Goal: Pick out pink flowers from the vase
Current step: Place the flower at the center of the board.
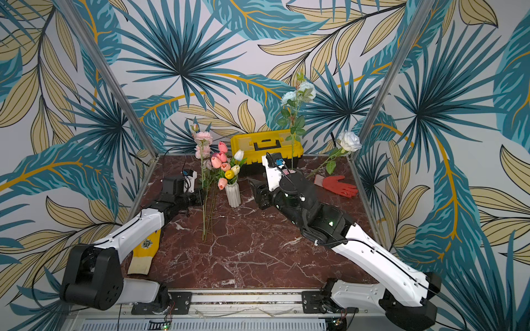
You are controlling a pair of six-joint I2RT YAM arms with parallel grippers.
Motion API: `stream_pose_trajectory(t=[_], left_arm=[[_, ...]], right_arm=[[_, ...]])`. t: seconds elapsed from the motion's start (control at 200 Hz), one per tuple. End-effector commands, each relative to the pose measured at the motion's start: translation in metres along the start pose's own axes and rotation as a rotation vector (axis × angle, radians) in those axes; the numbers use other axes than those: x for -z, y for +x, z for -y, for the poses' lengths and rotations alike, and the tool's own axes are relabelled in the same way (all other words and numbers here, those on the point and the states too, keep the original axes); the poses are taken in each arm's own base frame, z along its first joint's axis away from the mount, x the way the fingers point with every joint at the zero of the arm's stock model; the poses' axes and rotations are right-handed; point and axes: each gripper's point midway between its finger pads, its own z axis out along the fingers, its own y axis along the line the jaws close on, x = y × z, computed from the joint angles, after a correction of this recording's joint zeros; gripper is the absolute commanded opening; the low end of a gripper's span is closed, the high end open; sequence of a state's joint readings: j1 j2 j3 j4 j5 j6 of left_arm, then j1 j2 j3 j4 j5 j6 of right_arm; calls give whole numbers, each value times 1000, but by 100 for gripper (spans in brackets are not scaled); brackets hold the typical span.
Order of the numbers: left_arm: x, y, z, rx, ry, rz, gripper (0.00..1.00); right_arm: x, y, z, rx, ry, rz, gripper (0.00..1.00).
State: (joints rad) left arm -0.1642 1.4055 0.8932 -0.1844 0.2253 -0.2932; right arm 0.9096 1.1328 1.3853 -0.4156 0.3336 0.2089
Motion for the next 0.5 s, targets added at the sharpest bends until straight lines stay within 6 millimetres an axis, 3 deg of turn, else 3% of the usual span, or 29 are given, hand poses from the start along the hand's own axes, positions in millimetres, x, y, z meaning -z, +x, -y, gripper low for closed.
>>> stream_pose_trajectory(t=[0.0, 0.295, 0.496], left_arm=[[-14, -31, -7, -67, -69, -10, 0], [-51, -23, -23, -106, -130, -168, 0], [-63, -17, -43, -116, -221, -206, 0]], right_arm=[[5, 7, 6, 3, 15, 6, 54], [7, 14, 10, 20, 25, 11, 54], [12, 17, 15, 27, 36, 19, 54]])
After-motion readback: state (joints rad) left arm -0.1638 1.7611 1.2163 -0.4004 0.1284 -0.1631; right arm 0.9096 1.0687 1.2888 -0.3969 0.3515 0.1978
